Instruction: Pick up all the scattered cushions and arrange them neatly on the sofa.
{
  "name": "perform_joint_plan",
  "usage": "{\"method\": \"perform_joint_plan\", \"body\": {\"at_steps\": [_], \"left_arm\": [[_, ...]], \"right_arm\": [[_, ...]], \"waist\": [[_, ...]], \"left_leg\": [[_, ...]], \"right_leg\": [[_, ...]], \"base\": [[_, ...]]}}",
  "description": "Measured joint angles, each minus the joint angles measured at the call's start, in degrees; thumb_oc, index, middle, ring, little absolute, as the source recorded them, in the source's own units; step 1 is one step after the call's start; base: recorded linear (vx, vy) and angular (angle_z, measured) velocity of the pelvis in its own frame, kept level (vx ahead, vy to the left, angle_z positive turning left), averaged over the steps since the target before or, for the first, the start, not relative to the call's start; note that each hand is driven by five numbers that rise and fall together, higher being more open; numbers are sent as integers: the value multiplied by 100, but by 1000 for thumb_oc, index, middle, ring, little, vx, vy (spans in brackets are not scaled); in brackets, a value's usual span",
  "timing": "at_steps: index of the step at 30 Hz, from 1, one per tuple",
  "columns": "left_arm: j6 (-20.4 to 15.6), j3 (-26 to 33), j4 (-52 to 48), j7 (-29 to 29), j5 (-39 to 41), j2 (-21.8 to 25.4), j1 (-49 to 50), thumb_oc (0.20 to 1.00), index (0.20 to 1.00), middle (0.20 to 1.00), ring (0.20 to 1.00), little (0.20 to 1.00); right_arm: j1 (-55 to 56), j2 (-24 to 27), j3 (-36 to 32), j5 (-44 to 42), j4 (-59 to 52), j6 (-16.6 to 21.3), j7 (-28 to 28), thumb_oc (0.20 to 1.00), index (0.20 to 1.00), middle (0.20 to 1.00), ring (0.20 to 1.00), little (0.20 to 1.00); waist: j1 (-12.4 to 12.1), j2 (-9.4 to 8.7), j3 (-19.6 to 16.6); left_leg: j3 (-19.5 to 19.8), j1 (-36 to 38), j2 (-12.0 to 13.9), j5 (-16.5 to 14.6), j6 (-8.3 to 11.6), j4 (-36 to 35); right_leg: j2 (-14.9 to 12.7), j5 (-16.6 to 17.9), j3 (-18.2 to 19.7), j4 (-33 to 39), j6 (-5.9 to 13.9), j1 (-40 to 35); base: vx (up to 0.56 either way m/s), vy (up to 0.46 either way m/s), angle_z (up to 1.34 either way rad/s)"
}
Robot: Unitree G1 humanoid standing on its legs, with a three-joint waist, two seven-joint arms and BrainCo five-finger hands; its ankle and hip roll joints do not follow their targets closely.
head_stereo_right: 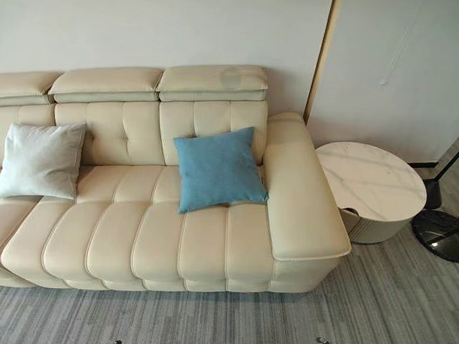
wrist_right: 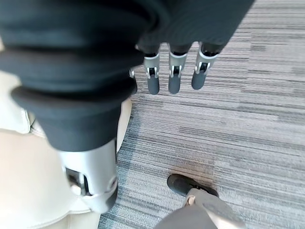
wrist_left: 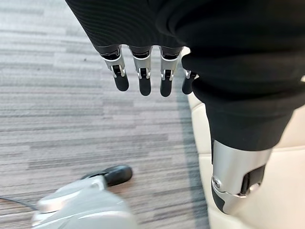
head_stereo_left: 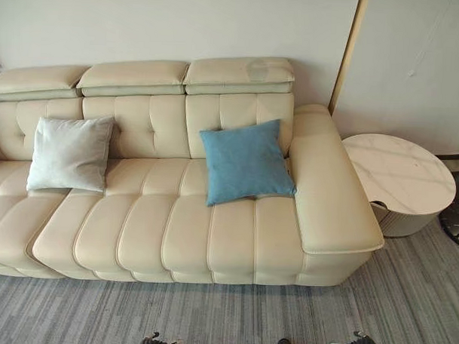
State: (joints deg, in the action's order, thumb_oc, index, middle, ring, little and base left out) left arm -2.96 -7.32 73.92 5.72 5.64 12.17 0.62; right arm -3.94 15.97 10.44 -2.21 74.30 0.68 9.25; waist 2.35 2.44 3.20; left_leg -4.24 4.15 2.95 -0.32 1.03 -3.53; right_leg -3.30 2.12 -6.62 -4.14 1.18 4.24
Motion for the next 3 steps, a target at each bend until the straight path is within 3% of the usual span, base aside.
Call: {"method": "perform_joint_plan", "body": {"at_steps": [3], "left_arm": [[7, -45, 31, -13, -10, 35, 23, 1000, 1000, 1000, 1000, 1000]], "right_arm": [[55, -57, 3, 1, 3, -5, -17, 1000, 1000, 1000, 1000, 1000]], "waist": [[7, -89, -38]], "left_leg": [[-34, 7, -51, -2, -4, -53]], "right_leg": [[-43, 32, 36, 12, 38, 1]], "base": [[-17, 51, -7]]}}
